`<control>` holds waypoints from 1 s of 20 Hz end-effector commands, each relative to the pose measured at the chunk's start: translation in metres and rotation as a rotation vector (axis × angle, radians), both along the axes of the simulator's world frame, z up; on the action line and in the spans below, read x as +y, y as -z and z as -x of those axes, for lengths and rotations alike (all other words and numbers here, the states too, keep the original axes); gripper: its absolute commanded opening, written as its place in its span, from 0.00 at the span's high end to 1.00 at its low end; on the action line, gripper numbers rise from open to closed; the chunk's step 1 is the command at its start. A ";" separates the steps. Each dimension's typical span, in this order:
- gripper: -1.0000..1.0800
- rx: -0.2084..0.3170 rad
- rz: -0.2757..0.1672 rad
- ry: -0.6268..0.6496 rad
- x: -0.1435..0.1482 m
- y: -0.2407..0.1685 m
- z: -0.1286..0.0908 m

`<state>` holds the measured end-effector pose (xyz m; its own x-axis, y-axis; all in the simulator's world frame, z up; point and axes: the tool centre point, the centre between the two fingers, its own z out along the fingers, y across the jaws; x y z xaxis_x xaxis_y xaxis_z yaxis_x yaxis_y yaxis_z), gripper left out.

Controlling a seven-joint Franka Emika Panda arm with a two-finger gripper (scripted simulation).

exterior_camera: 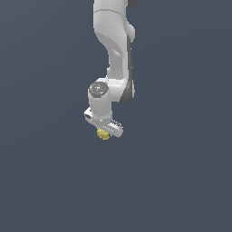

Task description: Pick up the object and move it to a goal position.

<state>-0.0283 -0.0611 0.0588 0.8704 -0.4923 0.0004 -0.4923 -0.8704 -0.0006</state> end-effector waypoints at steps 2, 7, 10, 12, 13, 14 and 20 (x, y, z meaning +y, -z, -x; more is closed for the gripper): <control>1.00 0.000 0.000 -0.001 -0.039 -0.006 -0.016; 1.00 0.000 0.000 -0.001 -0.088 -0.012 -0.038; 1.00 0.000 0.000 -0.001 -0.113 -0.016 -0.050; 1.00 0.000 0.000 -0.001 -0.128 -0.018 -0.057; 1.00 0.000 0.000 -0.001 -0.134 -0.019 -0.060; 1.00 0.000 0.000 -0.001 -0.140 -0.020 -0.063; 1.00 0.001 0.000 0.000 -0.165 -0.023 -0.076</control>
